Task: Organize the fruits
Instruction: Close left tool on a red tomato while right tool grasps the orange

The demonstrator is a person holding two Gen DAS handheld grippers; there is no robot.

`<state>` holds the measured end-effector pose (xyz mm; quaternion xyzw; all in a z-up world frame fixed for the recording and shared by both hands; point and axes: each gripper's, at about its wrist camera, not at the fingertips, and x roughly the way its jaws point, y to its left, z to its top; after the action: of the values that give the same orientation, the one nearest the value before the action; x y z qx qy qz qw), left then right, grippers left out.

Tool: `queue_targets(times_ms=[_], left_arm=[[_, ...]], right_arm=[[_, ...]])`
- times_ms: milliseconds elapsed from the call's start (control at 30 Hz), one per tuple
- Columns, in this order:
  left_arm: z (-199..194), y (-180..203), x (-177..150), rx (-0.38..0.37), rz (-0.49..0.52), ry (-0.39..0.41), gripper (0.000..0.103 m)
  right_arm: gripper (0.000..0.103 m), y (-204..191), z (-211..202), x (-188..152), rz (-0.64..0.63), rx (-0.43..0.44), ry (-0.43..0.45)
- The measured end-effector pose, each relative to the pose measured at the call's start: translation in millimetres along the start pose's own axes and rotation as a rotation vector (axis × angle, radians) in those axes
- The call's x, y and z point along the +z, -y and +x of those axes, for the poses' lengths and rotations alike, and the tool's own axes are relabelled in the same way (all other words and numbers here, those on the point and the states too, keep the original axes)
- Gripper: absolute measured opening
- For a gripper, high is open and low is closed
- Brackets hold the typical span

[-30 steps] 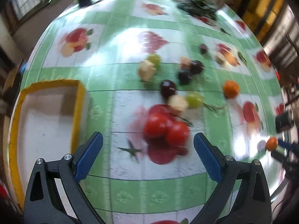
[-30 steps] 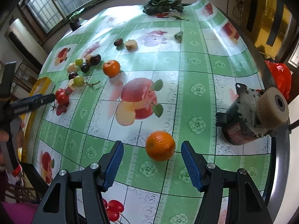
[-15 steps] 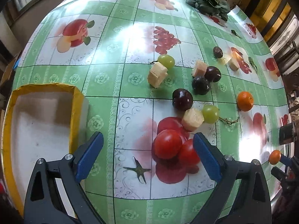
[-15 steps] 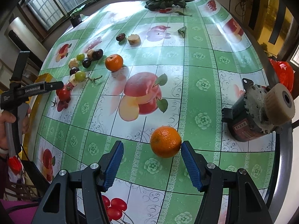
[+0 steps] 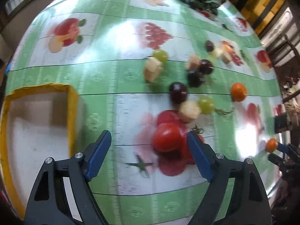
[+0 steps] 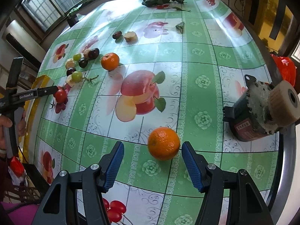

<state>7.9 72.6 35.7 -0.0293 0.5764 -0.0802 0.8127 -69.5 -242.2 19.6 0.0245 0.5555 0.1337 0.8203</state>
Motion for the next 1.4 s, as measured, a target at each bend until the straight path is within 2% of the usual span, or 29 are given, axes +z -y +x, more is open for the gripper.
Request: queue_targets(times_ms=[200,333,433,600,800,1067,1233,1333,1400], left_arm=[[2.8,11.7,7.0,-0.025,0.069,-0.002,0.084],[8.4,12.1,6.2,-0.139,0.120,-0.052,0.084],[8.8,17.6,2.9,-0.161,0.168,-0.063,0.084],[13.2,4.4,11.7,-0.177,0.130,-0.069,0.083],[9.5,-7.2,20.3,-0.189,0.121,-0.060,0.083],[14.9,-4.3,7.8,-0.077,0.267,-0.112,0.083],[12.1,23.8,2.4,-0.123,0.351,-0.103,0.083],[13.9,44.9,-5.0,-0.107,0.448,-0.093,0.083],[14.7,46.0,-3.2,-0.107,0.440,-0.089,0.083]], right_arm=[[0.062,-4.1,0.4,4.8,-0.018,-0.001,0.005],[0.062,-1.6,-3.6,5.3,-0.010,-0.006,0.018],[0.062,1.9,-4.8,6.0,0.007,-0.009,0.016],[0.062,3.8,-7.4,4.6,0.015,-0.010,0.017],[0.062,-1.4,-13.2,3.8,0.005,-0.008,0.028],[0.062,-5.1,-12.9,2.6,0.023,0.000,0.028],[0.062,-7.7,-12.7,3.7,0.030,-0.004,0.034],[0.062,-8.6,-13.5,6.5,0.035,0.001,0.039],[0.062,-10.4,-16.7,7.9,0.033,0.000,0.052]])
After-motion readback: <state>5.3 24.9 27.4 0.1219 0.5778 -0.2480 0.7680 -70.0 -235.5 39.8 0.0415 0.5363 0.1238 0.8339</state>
